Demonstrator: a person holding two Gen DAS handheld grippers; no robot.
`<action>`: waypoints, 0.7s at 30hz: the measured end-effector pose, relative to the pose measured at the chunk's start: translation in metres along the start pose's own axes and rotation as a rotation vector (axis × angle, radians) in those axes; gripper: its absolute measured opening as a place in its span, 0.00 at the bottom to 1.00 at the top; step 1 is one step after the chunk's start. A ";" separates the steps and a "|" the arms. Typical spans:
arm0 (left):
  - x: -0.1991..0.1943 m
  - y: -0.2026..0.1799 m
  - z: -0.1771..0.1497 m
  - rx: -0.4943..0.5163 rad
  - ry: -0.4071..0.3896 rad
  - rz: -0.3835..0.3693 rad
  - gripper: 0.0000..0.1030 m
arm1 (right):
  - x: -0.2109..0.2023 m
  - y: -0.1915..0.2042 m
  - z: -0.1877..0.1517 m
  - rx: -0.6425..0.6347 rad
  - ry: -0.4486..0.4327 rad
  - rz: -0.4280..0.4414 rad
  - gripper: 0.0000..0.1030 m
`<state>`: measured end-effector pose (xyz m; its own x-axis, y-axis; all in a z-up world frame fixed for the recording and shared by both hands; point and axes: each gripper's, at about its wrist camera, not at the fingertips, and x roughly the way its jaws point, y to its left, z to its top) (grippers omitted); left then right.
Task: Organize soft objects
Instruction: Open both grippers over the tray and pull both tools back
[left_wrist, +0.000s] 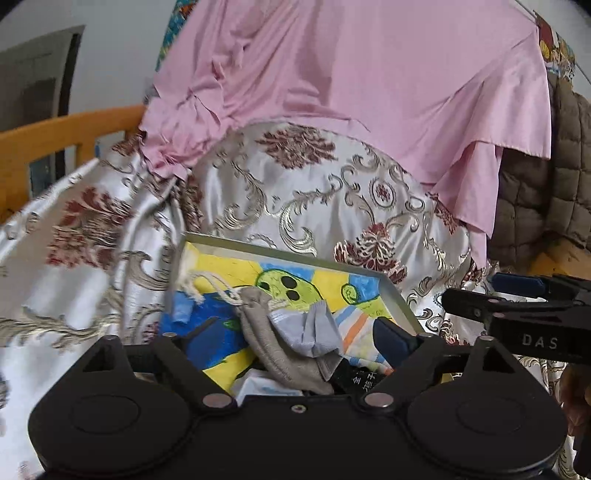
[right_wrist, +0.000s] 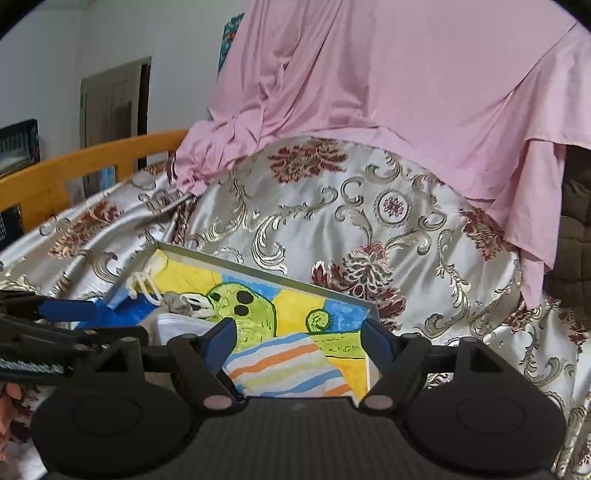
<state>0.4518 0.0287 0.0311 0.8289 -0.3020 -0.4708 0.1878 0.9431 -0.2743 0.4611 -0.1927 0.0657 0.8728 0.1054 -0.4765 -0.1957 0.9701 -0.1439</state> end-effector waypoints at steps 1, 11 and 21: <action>-0.008 0.000 0.000 0.002 -0.008 0.002 0.88 | -0.006 0.001 0.000 -0.001 -0.009 0.002 0.79; -0.106 -0.026 -0.013 0.111 -0.115 0.017 0.96 | -0.083 0.014 -0.014 -0.001 -0.106 0.044 0.90; -0.221 -0.054 -0.055 0.114 -0.172 0.044 0.99 | -0.190 0.031 -0.054 -0.010 -0.169 0.059 0.99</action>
<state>0.2296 0.0373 0.1035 0.9135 -0.2417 -0.3273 0.2003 0.9674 -0.1552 0.2650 -0.1941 0.1051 0.9224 0.1981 -0.3315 -0.2522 0.9591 -0.1287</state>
